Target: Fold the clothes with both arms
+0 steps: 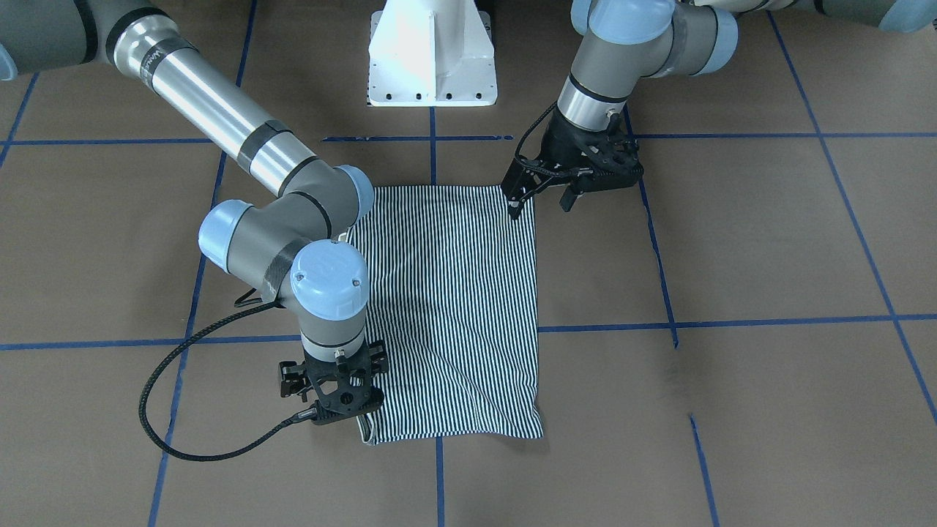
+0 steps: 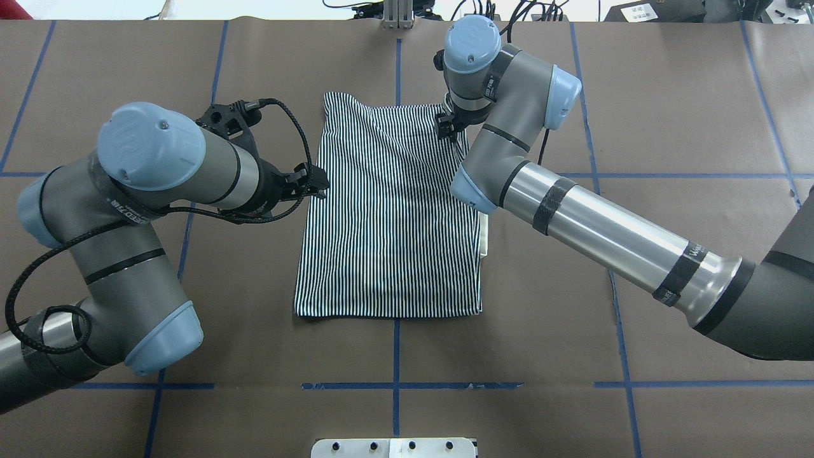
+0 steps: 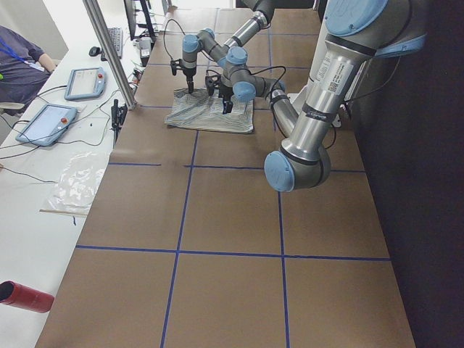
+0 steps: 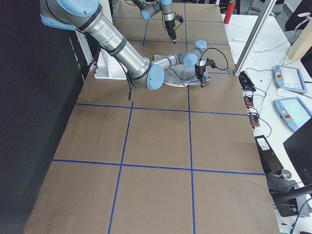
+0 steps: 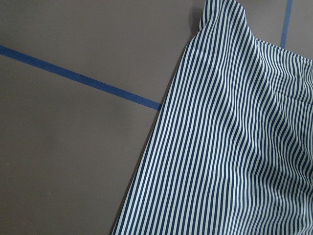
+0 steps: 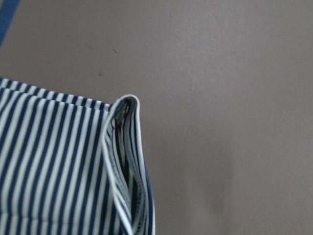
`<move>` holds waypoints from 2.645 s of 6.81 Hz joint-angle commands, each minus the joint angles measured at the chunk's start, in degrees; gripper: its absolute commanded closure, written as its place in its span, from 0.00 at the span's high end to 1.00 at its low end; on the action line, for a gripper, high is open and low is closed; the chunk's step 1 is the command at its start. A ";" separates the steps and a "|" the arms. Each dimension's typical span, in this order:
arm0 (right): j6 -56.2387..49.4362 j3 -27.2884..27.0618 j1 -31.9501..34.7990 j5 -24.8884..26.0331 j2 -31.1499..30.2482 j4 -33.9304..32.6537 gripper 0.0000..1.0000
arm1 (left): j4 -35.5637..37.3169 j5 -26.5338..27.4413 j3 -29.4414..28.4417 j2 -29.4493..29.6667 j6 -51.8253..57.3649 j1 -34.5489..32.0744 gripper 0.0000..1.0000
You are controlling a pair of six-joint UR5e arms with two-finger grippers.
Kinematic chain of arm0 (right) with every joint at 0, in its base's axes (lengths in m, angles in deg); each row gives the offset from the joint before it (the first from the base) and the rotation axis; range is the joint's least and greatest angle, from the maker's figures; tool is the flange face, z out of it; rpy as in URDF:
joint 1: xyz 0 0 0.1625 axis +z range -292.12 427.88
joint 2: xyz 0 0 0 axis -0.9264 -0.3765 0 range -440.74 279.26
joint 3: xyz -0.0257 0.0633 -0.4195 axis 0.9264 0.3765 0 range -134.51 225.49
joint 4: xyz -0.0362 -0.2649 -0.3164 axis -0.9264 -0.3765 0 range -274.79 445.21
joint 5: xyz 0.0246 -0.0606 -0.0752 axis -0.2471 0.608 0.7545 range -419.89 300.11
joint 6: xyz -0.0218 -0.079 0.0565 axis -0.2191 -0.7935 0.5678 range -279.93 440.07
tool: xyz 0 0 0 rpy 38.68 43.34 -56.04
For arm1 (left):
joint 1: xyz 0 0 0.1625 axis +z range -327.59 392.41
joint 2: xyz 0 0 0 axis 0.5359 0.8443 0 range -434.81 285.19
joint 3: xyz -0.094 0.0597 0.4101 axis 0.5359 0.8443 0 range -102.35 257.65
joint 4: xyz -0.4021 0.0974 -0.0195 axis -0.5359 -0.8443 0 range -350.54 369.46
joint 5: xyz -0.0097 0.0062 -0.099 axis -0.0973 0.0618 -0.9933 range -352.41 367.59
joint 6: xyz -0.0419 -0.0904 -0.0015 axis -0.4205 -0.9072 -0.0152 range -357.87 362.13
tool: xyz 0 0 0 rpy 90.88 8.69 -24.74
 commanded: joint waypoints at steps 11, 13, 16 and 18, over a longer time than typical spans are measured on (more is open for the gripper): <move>19.67 -39.51 -3.11 -12.77 -17.59 -10.87 1.00 | 8.86 8.86 -7.62 0.63 -16.36 13.10 0.94; 19.67 -40.03 -3.11 -12.68 -17.77 -11.04 1.00 | 8.68 9.14 -8.63 0.82 -17.15 13.28 0.90; 19.67 -41.97 -3.19 -12.77 -17.86 -13.77 1.00 | 8.86 9.14 -7.48 0.91 -17.24 13.28 0.88; 19.67 -42.06 -3.19 -12.68 -17.94 -13.77 1.00 | 8.77 9.14 -7.48 0.82 -17.24 13.98 0.87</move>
